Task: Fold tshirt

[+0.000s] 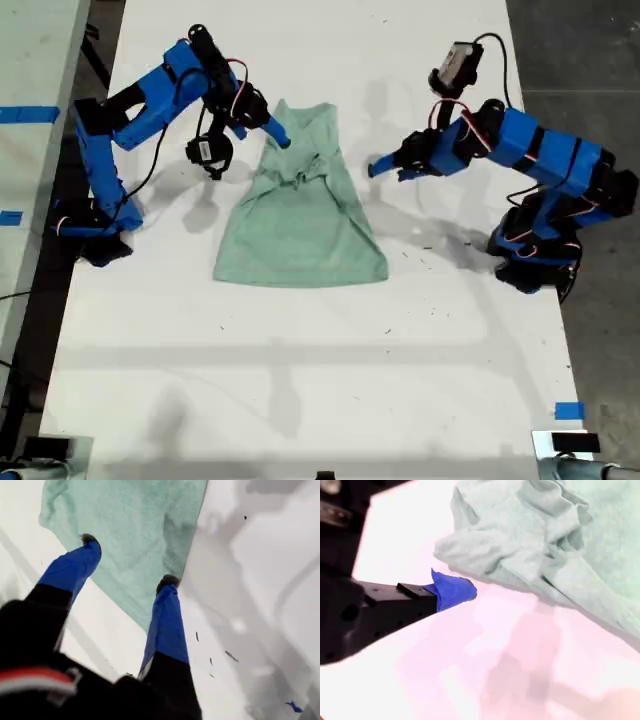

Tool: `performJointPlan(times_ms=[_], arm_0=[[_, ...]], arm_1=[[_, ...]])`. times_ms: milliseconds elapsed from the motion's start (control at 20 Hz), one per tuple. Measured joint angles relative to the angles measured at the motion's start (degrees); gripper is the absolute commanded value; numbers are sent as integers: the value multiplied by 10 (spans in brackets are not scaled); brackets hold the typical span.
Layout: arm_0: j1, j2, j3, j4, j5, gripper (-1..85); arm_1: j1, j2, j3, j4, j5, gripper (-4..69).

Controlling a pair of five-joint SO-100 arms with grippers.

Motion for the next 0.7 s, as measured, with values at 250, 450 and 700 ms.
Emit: performJointPlan(times_ms=[250, 450, 700], arm_0=[[92, 82, 131, 12, -118, 317], [171, 128, 239, -33, -204, 320], [246, 147, 303, -86, -274, 324]], arm_1=[[-34, 0, 0, 33, 0, 235], [-71, -1, 0, 35, 0, 238], [-112, -26, 0, 25, 0, 238]])
